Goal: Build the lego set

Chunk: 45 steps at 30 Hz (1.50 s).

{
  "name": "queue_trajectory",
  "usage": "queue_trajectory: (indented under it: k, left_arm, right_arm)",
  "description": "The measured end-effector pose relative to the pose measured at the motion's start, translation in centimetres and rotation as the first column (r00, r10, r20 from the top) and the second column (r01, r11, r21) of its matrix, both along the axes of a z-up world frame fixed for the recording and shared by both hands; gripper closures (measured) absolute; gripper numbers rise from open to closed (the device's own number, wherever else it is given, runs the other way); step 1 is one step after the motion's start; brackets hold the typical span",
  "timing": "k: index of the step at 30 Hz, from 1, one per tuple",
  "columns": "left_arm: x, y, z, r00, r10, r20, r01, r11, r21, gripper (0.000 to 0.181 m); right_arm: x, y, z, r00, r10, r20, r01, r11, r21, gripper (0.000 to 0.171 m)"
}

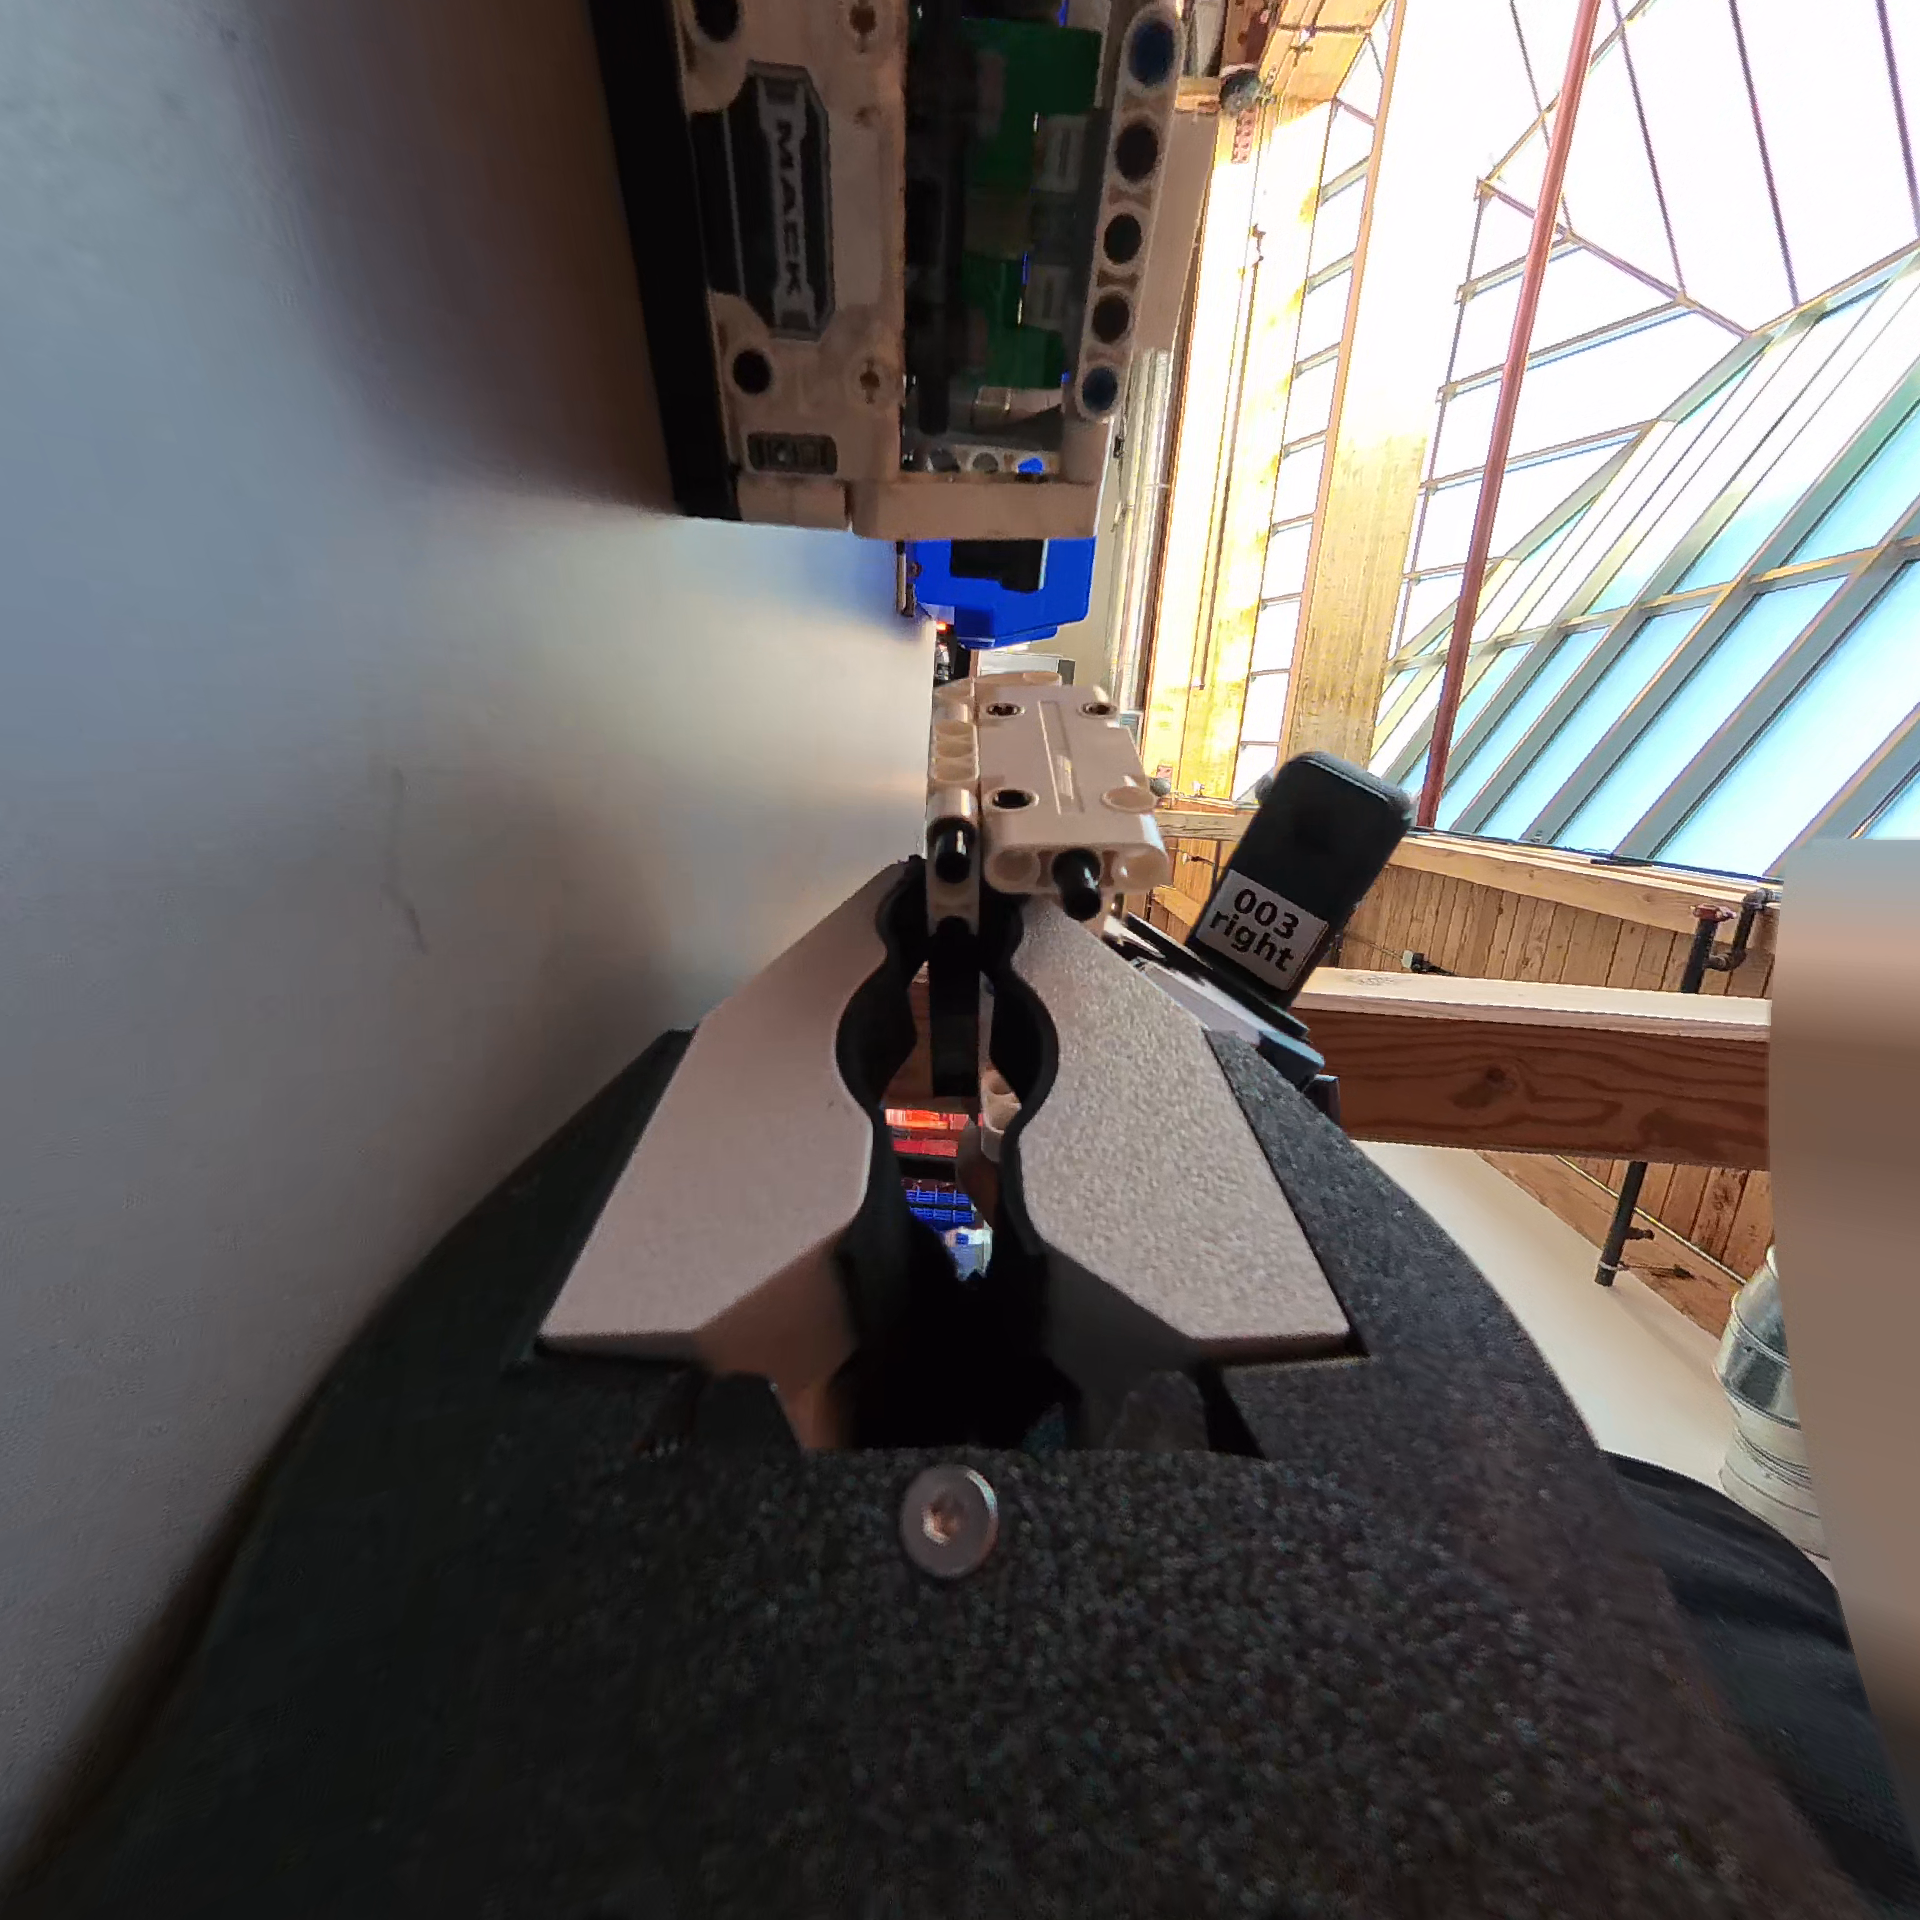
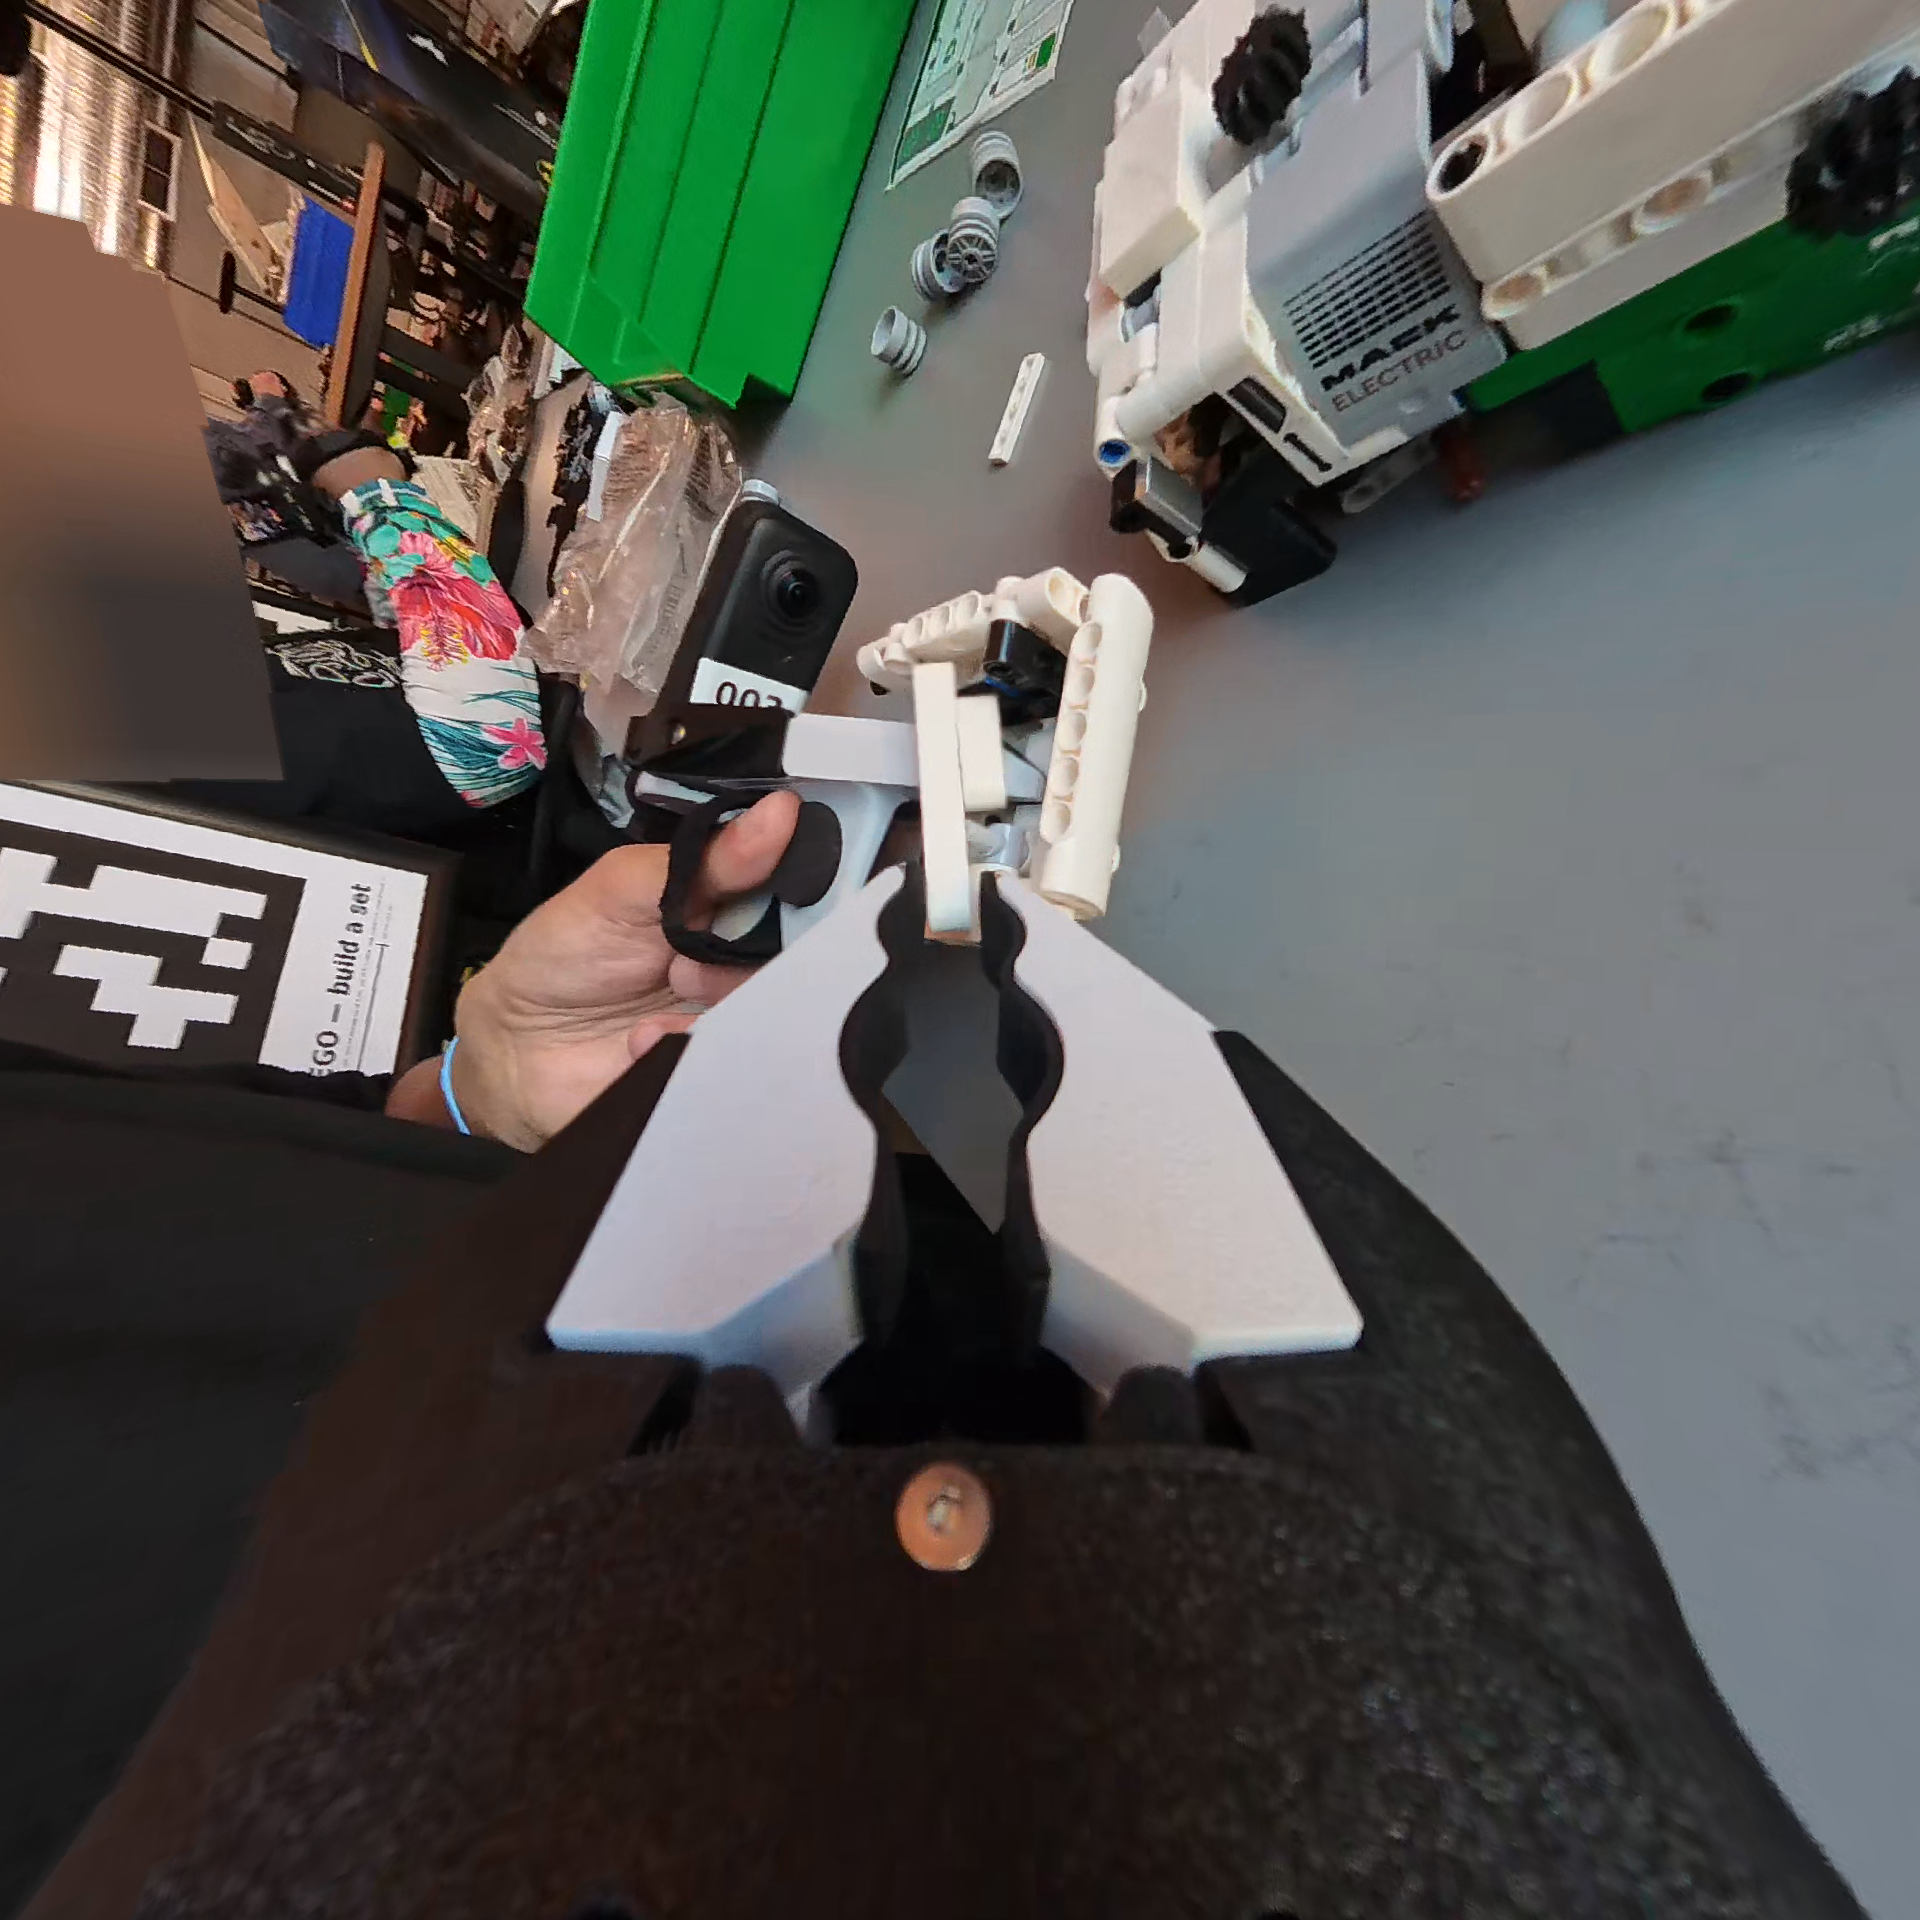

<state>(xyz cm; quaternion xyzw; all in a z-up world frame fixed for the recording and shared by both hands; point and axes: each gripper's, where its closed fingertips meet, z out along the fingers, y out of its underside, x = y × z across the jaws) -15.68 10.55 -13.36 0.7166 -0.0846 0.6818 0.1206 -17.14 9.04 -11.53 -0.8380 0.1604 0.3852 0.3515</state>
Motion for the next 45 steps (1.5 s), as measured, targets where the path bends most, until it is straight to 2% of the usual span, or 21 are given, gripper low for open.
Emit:
queue_trajectory:
  k: [4, 7, 9, 11, 12, 13, 14, 16, 17, 19, 21, 24, 28, 31, 34, 39, 45]
  left_arm:
    - [0.0, -0.1, -0.2, 1.0, 0.004, -0.005, -0.004, 1.0, -0.012, 0.175]
    - [0.1, -0.2, -0.2, 1.0, 0.004, -0.007, -0.004, 1.0, -0.008, 0.175]
    - [0.1, -0.3, 0.0, 1.0, -0.004, 0.0, 0.004, 1.0, -0.012, 0.175]
    - [0.1, -0.3, 0.0, 1.0, -0.006, 0.004, 0.006, 1.0, -0.009, 0.175]
    - [0.0, -0.3, 0.1, 1.0, -0.011, 0.01, 0.011, 1.0, -0.007, 0.175]
    - [-0.1, -0.4, 0.3, 1.0, -0.021, 0.021, 0.021, 1.0, -0.009, 0.175]
    - [-0.2, -0.5, 0.5, 0.999, -0.031, 0.037, 0.032, 0.999, -0.014, 0.175]
    - [-0.4, -0.9, 1.2, 0.994, -0.071, 0.085, 0.073, 0.997, -0.017, 0.175]
    - [-0.6, -1.2, 1.6, 0.99, -0.097, 0.106, 0.1, 0.995, -0.016, 0.175]
    - [-0.9, -1.8, 2.1, 0.98, -0.143, 0.137, 0.147, 0.989, -0.017, 0.175]
    - [-1.0, -2.2, 2.5, 0.972, -0.178, 0.157, 0.182, 0.983, -0.015, 0.175]
    - [-1.2, -2.2, 2.5, 0.968, -0.205, 0.148, 0.207, 0.978, 0.002, 0.175]
    - [-1.2, -1.7, 1.9, 0.971, -0.217, 0.103, 0.213, 0.976, 0.052, 0.174]
    - [-1.0, -1.0, 2.2, 0.972, -0.211, 0.1, 0.202, 0.975, 0.093, 0.166]
    - [-1.2, 0.1, 1.9, 0.979, -0.194, 0.06, 0.183, 0.972, 0.149, 0.156]
    - [-1.6, 0.5, 1.3, 0.987, -0.164, -0.005, 0.16, 0.96, 0.231, 0.155]
    - [-1.4, -0.3, -0.9, 0.981, -0.121, -0.151, 0.168, 0.923, 0.346, 0.154]
  right_arm:
    - [0.1, 0.0, 0.1, 0.995, 0.008, 0.095, -0.009, 1.0, 0.013, 0.159]
    - [0.4, 0.0, 0.3, 0.975, 0.022, 0.222, -0.03, 0.999, 0.034, 0.153]
    - [0.3, 0.0, 0.9, 0.936, 0.057, 0.347, -0.09, 0.993, 0.08, 0.149]
    - [2.2, 0.1, 1.0, 0.852, 0.036, 0.522, -0.102, 0.99, 0.098, 0.149]
    - [3.1, 0.2, 1.5, 0.834, 0.009, 0.552, -0.096, 0.987, 0.13, 0.148]
    - [4.0, 0.3, 1.8, 0.847, -0.025, 0.53, -0.071, 0.984, 0.161, 0.147]
    - [4.5, 0.3, 2.1, 0.893, -0.034, 0.449, -0.053, 0.982, 0.18, 0.145]
    - [3.8, 0.1, 2.7, 0.99, 0.026, 0.135, -0.054, 0.977, 0.208, 0.136]
    - [3.3, -0.1, 2.9, 0.997, 0.072, -0.041, -0.062, 0.976, 0.207, 0.133]
    - [1.7, -0.6, 3.0, 0.94, 0.176, -0.291, -0.118, 0.972, 0.205, 0.136]
    - [0.6, -0.8, 1.6, 0.907, 0.217, -0.362, -0.169, 0.973, 0.16, 0.139]
    - [0.5, -0.6, 1.6, 0.843, 0.217, -0.492, -0.151, 0.974, 0.17, 0.145]
    - [0.5, -0.3, 0.8, 0.842, 0.176, -0.51, -0.112, 0.982, 0.153, 0.147]
    - [1.0, 0.4, 0.9, 0.83, 0.117, -0.546, -0.025, 0.985, 0.173, 0.147]
    - [2.2, 1.0, 0.5, 0.884, 0.055, -0.465, 0.047, 0.978, 0.203, 0.148]
    - [4.1, 1.0, -0.8, 0.959, -0.048, -0.279, 0.104, 0.976, 0.191, 0.149]
    - [3.9, 0.9, -2.7, 0.982, -0.067, -0.178, 0.088, 0.99, 0.11, 0.149]
